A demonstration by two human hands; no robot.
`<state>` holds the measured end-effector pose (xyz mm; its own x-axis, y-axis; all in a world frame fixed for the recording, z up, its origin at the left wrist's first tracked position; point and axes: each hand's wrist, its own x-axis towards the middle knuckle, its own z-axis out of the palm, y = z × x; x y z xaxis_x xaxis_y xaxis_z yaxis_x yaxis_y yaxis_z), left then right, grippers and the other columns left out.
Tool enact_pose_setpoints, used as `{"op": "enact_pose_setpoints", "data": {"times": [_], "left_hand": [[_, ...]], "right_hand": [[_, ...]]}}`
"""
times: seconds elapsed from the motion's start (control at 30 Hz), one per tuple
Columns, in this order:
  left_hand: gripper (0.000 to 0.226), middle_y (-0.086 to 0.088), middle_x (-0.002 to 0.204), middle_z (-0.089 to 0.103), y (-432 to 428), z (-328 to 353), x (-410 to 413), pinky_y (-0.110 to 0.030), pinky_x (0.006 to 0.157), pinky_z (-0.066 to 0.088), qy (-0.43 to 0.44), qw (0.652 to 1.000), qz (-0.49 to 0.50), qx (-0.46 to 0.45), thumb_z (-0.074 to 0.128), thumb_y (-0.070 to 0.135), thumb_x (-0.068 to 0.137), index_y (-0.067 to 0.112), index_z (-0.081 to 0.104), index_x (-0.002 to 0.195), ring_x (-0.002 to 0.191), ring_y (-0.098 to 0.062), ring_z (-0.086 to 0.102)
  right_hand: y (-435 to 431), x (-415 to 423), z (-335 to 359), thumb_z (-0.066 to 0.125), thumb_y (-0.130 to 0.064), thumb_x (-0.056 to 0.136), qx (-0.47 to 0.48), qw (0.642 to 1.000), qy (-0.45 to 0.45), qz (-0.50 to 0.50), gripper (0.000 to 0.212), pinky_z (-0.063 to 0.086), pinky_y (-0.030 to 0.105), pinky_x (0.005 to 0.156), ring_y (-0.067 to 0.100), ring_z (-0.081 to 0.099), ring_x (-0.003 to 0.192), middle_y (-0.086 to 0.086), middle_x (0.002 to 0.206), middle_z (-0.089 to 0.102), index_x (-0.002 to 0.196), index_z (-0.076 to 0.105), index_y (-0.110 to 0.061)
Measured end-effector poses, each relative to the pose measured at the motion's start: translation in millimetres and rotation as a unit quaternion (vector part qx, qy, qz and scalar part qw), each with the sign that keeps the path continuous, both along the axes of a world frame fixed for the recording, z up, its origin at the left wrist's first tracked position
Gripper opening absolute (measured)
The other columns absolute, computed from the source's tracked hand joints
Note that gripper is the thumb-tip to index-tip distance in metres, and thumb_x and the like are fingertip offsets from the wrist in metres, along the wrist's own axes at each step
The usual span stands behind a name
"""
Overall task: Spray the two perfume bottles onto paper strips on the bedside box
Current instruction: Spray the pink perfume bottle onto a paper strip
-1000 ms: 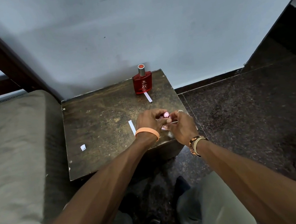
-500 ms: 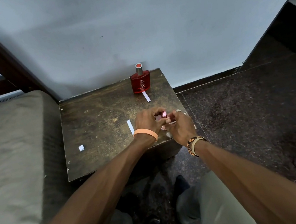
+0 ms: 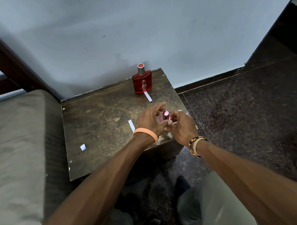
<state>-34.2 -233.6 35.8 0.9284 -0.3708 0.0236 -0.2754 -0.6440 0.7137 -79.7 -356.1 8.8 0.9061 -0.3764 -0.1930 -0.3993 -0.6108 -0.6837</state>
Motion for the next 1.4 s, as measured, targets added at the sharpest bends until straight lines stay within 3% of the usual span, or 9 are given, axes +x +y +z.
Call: {"op": "enact_pose_setpoints", "data": {"times": [0.2,0.33,0.5,0.67,0.77,0.9,1.0,1.17,1.4], "left_hand": [[0.035,0.005,0.106,0.072,1,-3,1,-0.030,0.085,0.055,0.001,1.000,0.005,-0.002,0.074,0.017,0.080,0.026,0.068,0.113,0.093,-0.007,0.066],[0.057,0.000,0.114,0.069,-1,-1,0,-0.032,0.088,0.054,0.001,1.000,-0.013,-0.003,0.080,0.019,0.074,0.025,0.059,0.127,0.100,-0.013,0.065],[0.037,0.001,0.114,0.070,-1,-2,1,-0.030,0.090,0.052,0.005,1.000,-0.006,0.003,0.070,0.011,0.083,0.024,0.066,0.118,0.103,-0.015,0.065],[0.058,0.001,0.112,0.070,-2,2,0,-0.029,0.089,0.053,0.013,1.000,-0.010,-0.009,0.078,0.013,0.075,0.024,0.058,0.128,0.101,-0.012,0.066],[0.048,0.001,0.115,0.070,0,2,2,-0.031,0.089,0.053,0.010,1.000,-0.017,0.005,0.071,0.008,0.080,0.027,0.062,0.123,0.103,-0.013,0.066],[0.038,0.003,0.111,0.071,3,1,2,-0.030,0.088,0.054,0.015,1.000,-0.008,0.012,0.072,0.011,0.081,0.026,0.067,0.116,0.099,-0.011,0.067],[0.039,0.004,0.110,0.072,3,3,2,-0.029,0.088,0.054,0.017,1.000,-0.003,0.006,0.075,0.015,0.078,0.025,0.068,0.115,0.097,-0.009,0.067],[0.037,0.004,0.106,0.072,3,12,0,-0.035,0.088,0.054,0.010,1.000,0.006,-0.012,0.076,0.016,0.078,0.024,0.068,0.113,0.095,-0.012,0.066],[0.045,-0.001,0.105,0.072,11,40,-1,-0.035,0.087,0.056,-0.004,0.998,0.036,-0.053,0.075,0.009,0.077,0.020,0.063,0.119,0.091,-0.013,0.069]], "right_hand": [[1,-1,1,0.078,-0.027,0.082,0.020,1.000,-0.003,-0.004,0.019,0.052,0.029,0.063,0.015,0.065,0.076,-0.003,0.087,0.067,0.087,0.061,-0.022],[0,0,0,0.074,-0.025,0.086,0.011,1.000,-0.002,0.006,0.014,0.058,0.037,0.071,0.017,0.066,0.080,-0.002,0.090,0.069,0.094,0.064,-0.020],[1,-1,0,0.074,-0.025,0.086,0.029,0.999,-0.014,0.000,0.014,0.058,0.036,0.072,0.015,0.066,0.081,-0.005,0.091,0.068,0.096,0.064,-0.025],[1,-2,3,0.072,-0.027,0.086,0.021,1.000,-0.008,0.004,0.015,0.057,0.037,0.072,0.016,0.066,0.082,-0.004,0.092,0.068,0.098,0.064,-0.022],[2,-2,7,0.073,-0.025,0.086,0.025,1.000,-0.010,0.007,0.010,0.056,0.032,0.069,0.013,0.066,0.080,-0.008,0.085,0.067,0.090,0.064,-0.025],[4,-4,13,0.078,-0.024,0.082,0.023,0.999,-0.020,0.012,0.024,0.049,0.022,0.062,0.009,0.063,0.075,-0.016,0.077,0.061,0.078,0.057,-0.036],[4,-5,16,0.080,-0.024,0.080,0.032,0.999,-0.008,0.015,0.020,0.055,0.028,0.069,0.013,0.066,0.081,-0.010,0.085,0.067,0.090,0.064,-0.031],[4,-2,27,0.082,-0.021,0.077,0.041,0.999,-0.006,0.025,0.031,0.059,0.040,0.081,0.016,0.069,0.089,-0.002,0.100,0.071,0.105,0.067,-0.024],[8,-3,59,0.085,-0.025,0.072,-0.016,0.998,-0.051,0.015,0.054,0.054,0.031,0.086,0.021,0.062,0.111,0.005,0.120,0.066,0.121,0.064,-0.019]]}}
